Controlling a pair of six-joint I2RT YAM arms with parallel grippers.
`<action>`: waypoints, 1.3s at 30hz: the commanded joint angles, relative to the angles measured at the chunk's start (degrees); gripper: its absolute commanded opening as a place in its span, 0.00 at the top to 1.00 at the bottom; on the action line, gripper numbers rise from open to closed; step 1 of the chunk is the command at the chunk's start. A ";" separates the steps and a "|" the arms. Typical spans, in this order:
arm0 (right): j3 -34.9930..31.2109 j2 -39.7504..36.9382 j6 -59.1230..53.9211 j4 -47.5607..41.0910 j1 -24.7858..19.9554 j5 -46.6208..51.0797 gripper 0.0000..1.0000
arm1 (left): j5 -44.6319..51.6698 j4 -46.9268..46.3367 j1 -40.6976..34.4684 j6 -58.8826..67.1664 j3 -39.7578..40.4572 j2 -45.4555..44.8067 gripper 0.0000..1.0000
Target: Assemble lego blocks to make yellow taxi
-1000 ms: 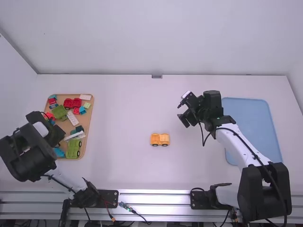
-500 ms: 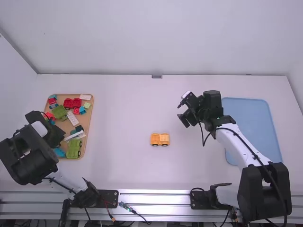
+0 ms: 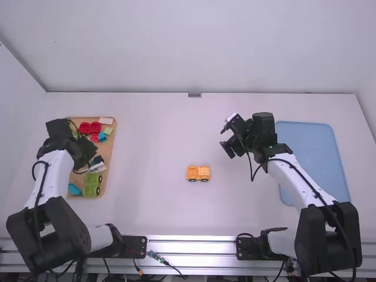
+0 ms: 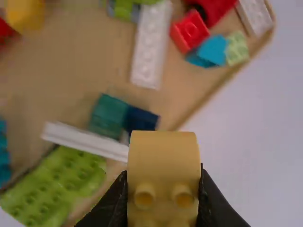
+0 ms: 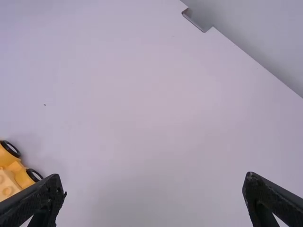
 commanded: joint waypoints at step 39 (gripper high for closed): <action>1.60 -0.81 4.70 0.07 0.04 -0.26 0.01 | 8.74 26.45 -45.27 -25.68 -19.30 3.17 0.98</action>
